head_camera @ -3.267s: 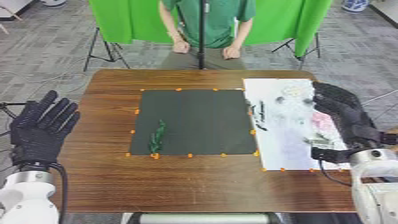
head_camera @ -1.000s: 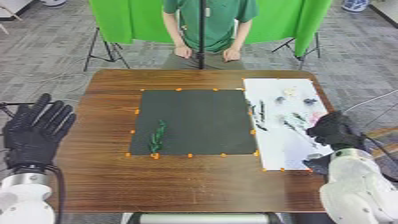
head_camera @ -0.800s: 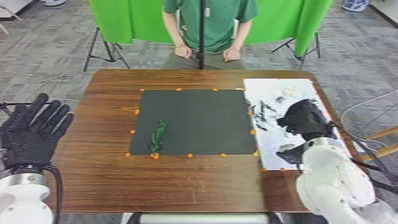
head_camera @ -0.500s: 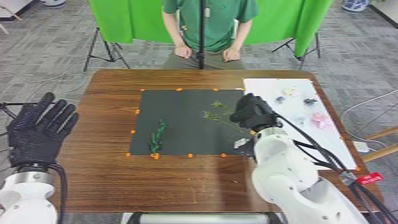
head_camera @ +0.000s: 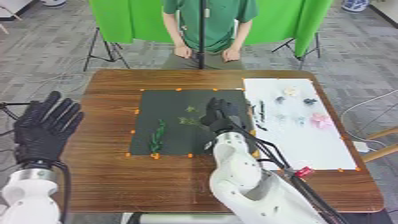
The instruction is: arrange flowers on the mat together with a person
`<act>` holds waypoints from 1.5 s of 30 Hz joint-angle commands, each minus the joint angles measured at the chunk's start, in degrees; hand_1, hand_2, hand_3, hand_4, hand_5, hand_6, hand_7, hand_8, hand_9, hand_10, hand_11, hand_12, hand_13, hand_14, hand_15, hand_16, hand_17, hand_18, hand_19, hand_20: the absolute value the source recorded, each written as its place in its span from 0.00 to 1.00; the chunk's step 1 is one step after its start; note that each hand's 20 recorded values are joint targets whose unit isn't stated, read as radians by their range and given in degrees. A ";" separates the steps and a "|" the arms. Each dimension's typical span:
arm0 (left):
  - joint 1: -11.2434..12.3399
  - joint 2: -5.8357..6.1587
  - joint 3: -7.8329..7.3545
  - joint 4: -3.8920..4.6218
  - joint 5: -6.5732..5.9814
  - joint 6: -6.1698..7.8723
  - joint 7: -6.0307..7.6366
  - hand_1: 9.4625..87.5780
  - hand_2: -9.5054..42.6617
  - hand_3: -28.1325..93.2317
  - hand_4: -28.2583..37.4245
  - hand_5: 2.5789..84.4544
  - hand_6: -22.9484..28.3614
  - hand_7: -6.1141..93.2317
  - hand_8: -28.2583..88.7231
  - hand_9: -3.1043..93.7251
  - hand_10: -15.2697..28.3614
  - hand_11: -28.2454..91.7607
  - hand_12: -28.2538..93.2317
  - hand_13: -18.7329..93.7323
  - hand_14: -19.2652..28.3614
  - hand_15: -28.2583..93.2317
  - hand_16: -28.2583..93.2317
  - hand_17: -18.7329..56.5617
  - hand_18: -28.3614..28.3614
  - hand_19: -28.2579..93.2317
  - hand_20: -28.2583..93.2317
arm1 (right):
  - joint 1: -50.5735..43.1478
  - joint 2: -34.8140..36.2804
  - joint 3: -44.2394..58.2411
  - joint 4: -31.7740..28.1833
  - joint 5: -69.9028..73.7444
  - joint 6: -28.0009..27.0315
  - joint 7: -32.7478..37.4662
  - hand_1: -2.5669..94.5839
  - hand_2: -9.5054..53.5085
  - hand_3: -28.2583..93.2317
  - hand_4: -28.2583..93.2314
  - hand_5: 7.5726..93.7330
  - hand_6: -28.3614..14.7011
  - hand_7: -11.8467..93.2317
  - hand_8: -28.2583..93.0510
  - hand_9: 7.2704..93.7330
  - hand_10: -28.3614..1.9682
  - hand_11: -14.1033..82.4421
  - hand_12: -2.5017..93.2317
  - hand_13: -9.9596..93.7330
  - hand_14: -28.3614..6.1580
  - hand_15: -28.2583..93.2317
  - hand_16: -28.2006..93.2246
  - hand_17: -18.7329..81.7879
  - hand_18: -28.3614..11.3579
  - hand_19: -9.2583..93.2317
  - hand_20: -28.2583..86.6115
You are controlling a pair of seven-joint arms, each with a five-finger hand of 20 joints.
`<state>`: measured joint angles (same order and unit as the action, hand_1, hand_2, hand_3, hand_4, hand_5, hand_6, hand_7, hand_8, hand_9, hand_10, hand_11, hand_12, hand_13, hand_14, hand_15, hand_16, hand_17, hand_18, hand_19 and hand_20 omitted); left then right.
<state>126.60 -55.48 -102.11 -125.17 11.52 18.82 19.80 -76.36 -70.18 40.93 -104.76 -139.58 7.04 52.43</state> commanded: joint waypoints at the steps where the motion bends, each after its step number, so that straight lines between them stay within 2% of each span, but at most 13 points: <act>1: -1.13 1.16 1.04 1.06 0.20 -0.43 -1.62 0.28 0.39 0.82 0.00 0.48 0.61 0.24 0.15 0.42 0.74 0.46 0.33 0.42 0.75 0.57 0.17 0.20 0.80 0.56 0.32 | -3.00 -2.72 0.41 0.88 2.04 0.46 1.40 0.56 0.00 0.82 0.11 0.69 0.65 0.69 0.31 0.81 0.58 0.54 0.59 0.71 0.33 0.81 0.59 0.45 0.01 0.86 0.48; 7: -1.53 1.47 1.71 1.31 0.01 -0.73 -1.98 0.28 0.39 0.82 0.00 0.48 0.61 0.24 0.15 0.42 0.74 0.46 0.33 0.42 0.75 0.57 0.17 0.20 0.80 0.56 0.32 | -5.29 -4.29 0.17 0.34 2.33 -1.67 0.93 0.56 0.00 0.81 0.11 0.69 0.64 0.68 0.33 0.81 0.57 0.55 0.59 0.71 0.32 0.82 0.56 0.45 0.00 0.87 0.48; 11: -2.28 1.96 2.39 1.60 0.02 -0.90 -1.97 0.28 0.39 0.82 0.00 0.48 0.61 0.24 0.15 0.42 0.74 0.46 0.33 0.42 0.75 0.57 0.17 0.20 0.80 0.56 0.32 | -5.66 -5.14 -0.54 1.41 1.48 1.11 1.09 0.57 0.00 0.80 0.09 0.69 0.64 0.67 0.33 0.81 0.57 0.56 0.58 0.71 0.32 0.82 0.56 0.45 0.00 0.87 0.48; 18: -2.49 2.29 2.89 1.72 0.08 -0.66 -2.36 0.28 0.38 0.82 0.00 0.48 0.61 0.24 0.15 0.42 0.74 0.46 0.33 0.42 0.75 0.57 0.17 0.20 0.80 0.56 0.32 | -6.33 -6.05 -0.11 0.12 3.98 1.45 0.50 0.57 0.00 0.80 0.07 0.70 0.64 0.66 0.33 0.82 0.55 0.57 0.57 0.72 0.32 0.83 0.56 0.46 0.00 0.88 0.48; 25: -2.22 2.23 2.95 1.68 -0.07 -0.69 -1.99 0.28 0.38 0.82 0.00 0.48 0.61 0.24 0.15 0.42 0.74 0.46 0.33 0.42 0.75 0.57 0.17 0.20 0.80 0.56 0.32 | -6.78 -6.00 0.12 -1.48 5.66 0.45 -1.07 0.53 0.00 0.77 0.07 0.75 0.59 0.46 0.36 0.81 0.48 0.62 0.49 0.72 0.32 0.82 0.55 0.46 0.00 0.88 0.49; 29: -1.80 1.97 2.82 1.50 0.03 -0.82 -1.80 0.28 0.38 0.82 0.00 0.48 0.61 0.24 0.15 0.42 0.74 0.46 0.33 0.42 0.75 0.57 0.17 0.20 0.80 0.56 0.32 | -7.02 -5.77 0.55 -1.53 5.80 0.71 -1.09 0.48 0.00 0.81 0.07 0.75 0.52 0.33 0.31 0.81 0.46 0.61 0.45 0.71 0.33 0.81 0.54 0.45 0.00 0.87 0.49; 35: -0.91 1.46 1.88 1.18 -0.02 -0.75 -1.22 0.28 0.38 0.82 0.00 0.48 0.61 0.24 0.15 0.42 0.74 0.46 0.33 0.42 0.75 0.57 0.17 0.20 0.80 0.56 0.32 | -7.02 -4.52 0.32 -3.01 5.40 2.34 -2.15 0.46 0.00 0.83 0.06 0.75 0.52 0.33 0.28 0.80 0.46 0.62 0.45 0.71 0.32 0.81 0.54 0.45 0.00 0.87 0.48; 38: -0.61 1.01 1.65 1.06 0.01 -0.86 -0.68 0.28 0.38 0.82 0.00 0.48 0.61 0.24 0.15 0.42 0.74 0.47 0.33 0.42 0.75 0.57 0.17 0.20 0.80 0.56 0.32 | -6.57 -2.08 -0.92 -3.78 3.70 7.51 -4.68 0.44 0.00 0.83 0.07 0.74 0.53 0.35 0.26 0.79 0.44 0.64 0.42 0.70 0.31 0.81 0.54 0.44 0.00 0.86 0.48; 39: -0.35 0.86 1.38 0.94 -0.12 -0.88 -0.31 0.28 0.38 0.82 0.00 0.48 0.61 0.24 0.15 0.42 0.74 0.47 0.33 0.42 0.75 0.57 0.17 0.20 0.80 0.56 0.32 | -6.55 -0.86 -0.88 -4.42 5.22 9.13 -8.32 0.42 0.00 0.84 0.07 0.73 0.52 0.36 0.22 0.78 0.43 0.65 0.41 0.69 0.29 0.82 0.54 0.44 0.00 0.86 0.48; 41: 0.24 0.73 0.95 0.69 -0.22 -0.88 0.20 0.28 0.38 0.82 0.00 0.48 0.61 0.24 0.15 0.42 0.74 0.47 0.33 0.42 0.75 0.57 0.17 0.20 0.80 0.56 0.32 | -7.49 0.73 1.19 -7.72 10.38 4.20 -13.16 0.38 0.08 0.85 0.09 0.71 0.52 0.38 0.16 0.74 0.39 0.67 0.40 0.67 0.27 0.83 0.54 0.41 0.00 0.86 0.48; 43: 0.29 0.67 0.85 0.74 -0.27 -0.86 0.28 0.28 0.38 0.82 0.00 0.48 0.61 0.24 0.15 0.42 0.74 0.47 0.33 0.42 0.75 0.57 0.17 0.20 0.80 0.56 0.32 | -9.70 0.31 7.11 -10.57 17.83 -10.60 -20.54 0.36 0.20 0.85 0.09 0.71 0.55 0.39 0.20 0.73 0.37 0.68 0.41 0.65 0.27 0.83 0.55 0.39 0.02 0.85 0.49; 44: 0.13 0.68 1.00 0.88 -0.28 -1.03 0.25 0.28 0.38 0.82 0.00 0.48 0.61 0.24 0.15 0.42 0.74 0.47 0.33 0.42 0.75 0.57 0.17 0.20 0.80 0.56 0.32 | -9.17 -0.08 7.26 -11.62 17.73 -15.69 -17.08 0.35 0.25 0.85 0.09 0.70 0.57 0.38 0.18 0.72 0.37 0.67 0.41 0.63 0.25 0.83 0.55 0.37 0.05 0.83 0.50; 45: -0.38 0.66 1.37 1.06 -0.35 -0.92 -0.08 0.28 0.38 0.82 0.00 0.48 0.61 0.24 0.15 0.42 0.74 0.47 0.33 0.42 0.75 0.57 0.17 0.20 0.80 0.56 0.32 | -9.46 -0.72 8.47 -11.91 17.27 -20.61 -17.91 0.32 0.30 0.84 0.09 0.68 0.59 0.37 0.15 0.67 0.32 0.66 0.41 0.58 0.21 0.83 0.55 0.35 0.06 0.81 0.51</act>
<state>125.16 -54.05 -100.94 -124.30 11.44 18.45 19.19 -83.51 -72.29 40.44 -109.44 -133.65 15.25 44.03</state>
